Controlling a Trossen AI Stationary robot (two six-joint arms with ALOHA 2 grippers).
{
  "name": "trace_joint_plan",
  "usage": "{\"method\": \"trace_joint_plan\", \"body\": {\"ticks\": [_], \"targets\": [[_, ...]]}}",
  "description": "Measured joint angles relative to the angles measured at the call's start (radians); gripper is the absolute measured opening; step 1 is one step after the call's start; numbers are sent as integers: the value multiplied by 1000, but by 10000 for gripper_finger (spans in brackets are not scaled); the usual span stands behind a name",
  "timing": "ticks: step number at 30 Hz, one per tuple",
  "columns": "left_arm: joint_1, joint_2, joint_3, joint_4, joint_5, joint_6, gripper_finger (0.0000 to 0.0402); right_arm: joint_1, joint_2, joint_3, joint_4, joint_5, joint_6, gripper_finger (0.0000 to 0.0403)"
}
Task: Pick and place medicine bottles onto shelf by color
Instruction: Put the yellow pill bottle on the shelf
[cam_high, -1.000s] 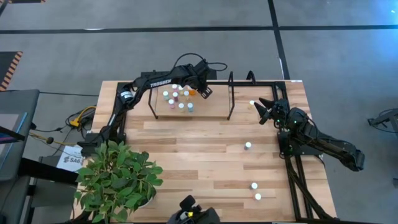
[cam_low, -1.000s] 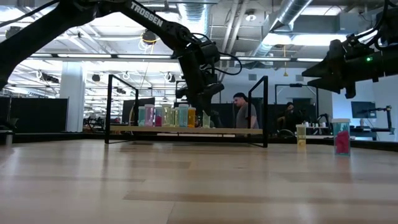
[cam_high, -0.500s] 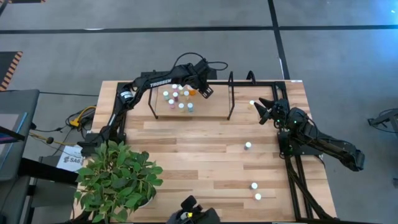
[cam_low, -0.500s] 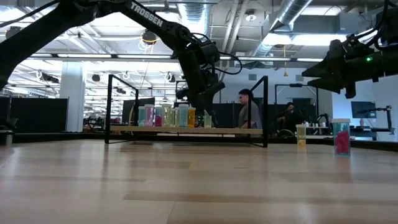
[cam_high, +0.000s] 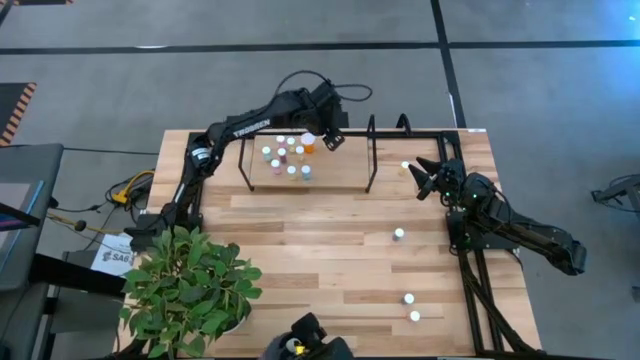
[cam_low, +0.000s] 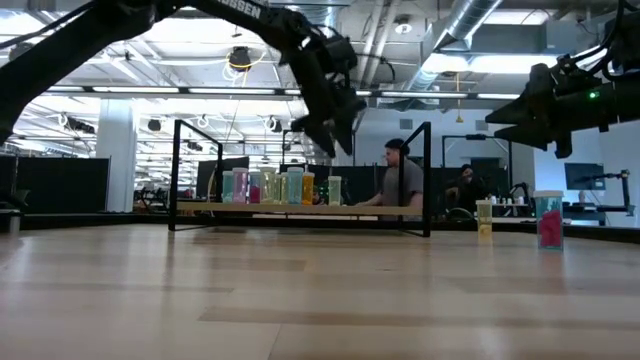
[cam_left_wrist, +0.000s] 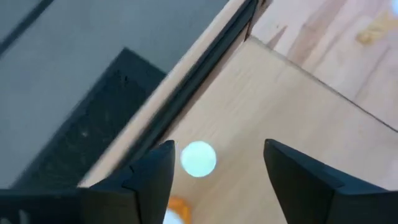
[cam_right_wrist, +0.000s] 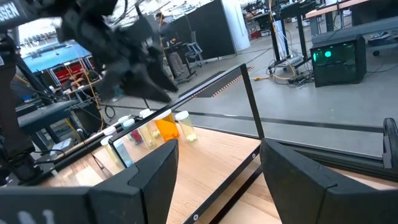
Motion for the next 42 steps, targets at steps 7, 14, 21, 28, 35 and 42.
{"method": "trace_joint_plan", "body": {"ticks": [7, 14, 21, 28, 35, 42], "targets": [[75, -126, 84, -112, 74, 127, 237, 0, 0, 0, 0, 0, 0, 249], [199, -280, 10, -182, 177, 147, 237, 0, 0, 0, 0, 0, 0, 249], [229, -489, -325, 5, 173, 109, 228, 0, 0, 0, 0, 0, 0, 249], [201, -781, -856, 536, 119, -13, 216, 0, 0, 0, 0, 0, 0, 249], [147, -982, -1231, 939, -35, -70, 215, 0, 0, 0, 0, 0, 0, 249], [87, -1126, -1558, 1467, -153, 41, 215, 0, 0, 0, 0, 0, 0, 249]]}}
